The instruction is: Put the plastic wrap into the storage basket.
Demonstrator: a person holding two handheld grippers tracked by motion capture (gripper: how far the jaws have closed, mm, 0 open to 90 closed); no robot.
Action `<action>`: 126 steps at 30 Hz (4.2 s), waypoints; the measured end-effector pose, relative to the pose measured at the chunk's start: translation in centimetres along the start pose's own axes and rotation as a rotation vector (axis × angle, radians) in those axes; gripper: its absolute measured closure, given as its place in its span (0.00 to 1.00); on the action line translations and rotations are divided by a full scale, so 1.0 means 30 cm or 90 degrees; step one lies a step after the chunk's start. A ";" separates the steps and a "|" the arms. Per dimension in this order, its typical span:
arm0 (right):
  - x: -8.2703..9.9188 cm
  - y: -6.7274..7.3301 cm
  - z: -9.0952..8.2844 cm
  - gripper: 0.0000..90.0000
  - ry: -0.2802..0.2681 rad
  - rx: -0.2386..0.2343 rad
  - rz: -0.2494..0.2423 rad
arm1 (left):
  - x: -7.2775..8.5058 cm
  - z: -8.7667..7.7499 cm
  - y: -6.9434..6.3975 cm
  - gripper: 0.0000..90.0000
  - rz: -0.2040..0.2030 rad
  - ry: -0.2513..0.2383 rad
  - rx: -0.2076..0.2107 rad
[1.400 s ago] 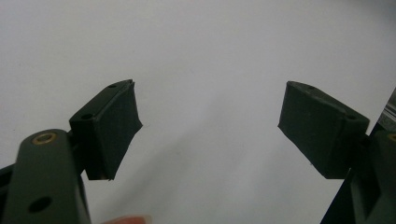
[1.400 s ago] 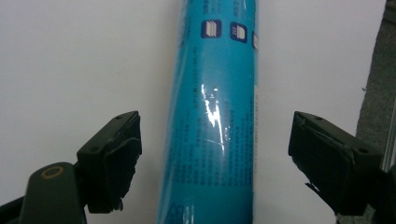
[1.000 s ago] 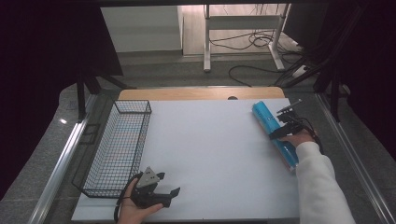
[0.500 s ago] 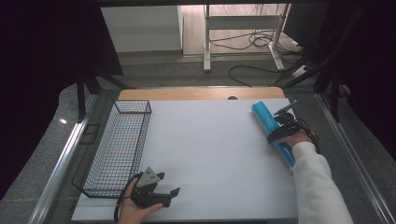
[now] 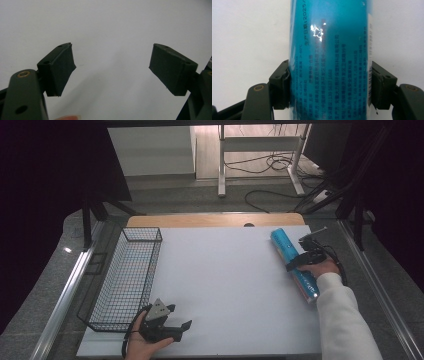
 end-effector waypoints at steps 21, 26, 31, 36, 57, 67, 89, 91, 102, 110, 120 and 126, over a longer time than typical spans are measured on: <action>0.019 0.046 -0.076 0.36 -0.079 -0.109 -0.005 | -0.001 0.001 0.001 0.22 -0.002 0.000 0.000; 0.029 0.081 -0.101 0.36 -0.105 -0.135 -0.017 | -0.001 0.000 0.001 0.22 -0.005 0.000 0.002; 0.057 0.141 -0.123 0.36 -0.122 -0.163 -0.047 | -0.003 -0.001 0.001 0.22 -0.012 -0.002 0.006; 0.101 0.208 -0.138 0.36 -0.139 -0.190 -0.083 | -0.008 0.000 0.001 0.22 -0.021 -0.003 0.013; 0.210 0.369 -0.072 0.36 -0.144 -0.261 -0.164 | -0.050 -0.005 -0.002 0.21 -0.046 -0.022 0.016; 0.228 0.410 -0.035 0.36 -0.150 -0.283 -0.166 | -0.114 0.006 -0.014 0.20 -0.099 -0.029 0.051; 0.266 0.533 0.041 0.36 -0.155 -0.299 -0.195 | -0.314 0.124 -0.021 0.14 -0.254 -0.045 0.232; 0.268 0.543 0.050 0.36 -0.152 -0.301 -0.198 | -0.329 0.134 -0.023 0.15 -0.255 -0.055 0.239; 0.280 0.619 0.108 0.36 -0.141 -0.310 -0.222 | -0.365 0.204 -0.052 0.14 -0.286 -0.060 0.298; 0.284 0.688 0.151 0.36 -0.150 -0.327 -0.241 | -0.370 0.230 -0.059 0.11 -0.309 -0.064 0.328; 0.303 0.749 0.189 0.36 -0.162 -0.351 -0.270 | -0.374 0.264 -0.081 0.12 -0.328 -0.054 0.357; 0.313 0.779 0.209 0.35 -0.157 -0.357 -0.278 | -0.374 0.259 -0.080 0.23 -0.326 -0.056 0.359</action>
Point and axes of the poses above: each handheld gripper's, and its own axes: z roughly forward along the jaws, x roughly out of its underside, y roughly to its left, the point moved 4 cm from there along z, roughly forward along the jaws, and after that the axes turned 13 degrees about -x, right-handed, at the moved point
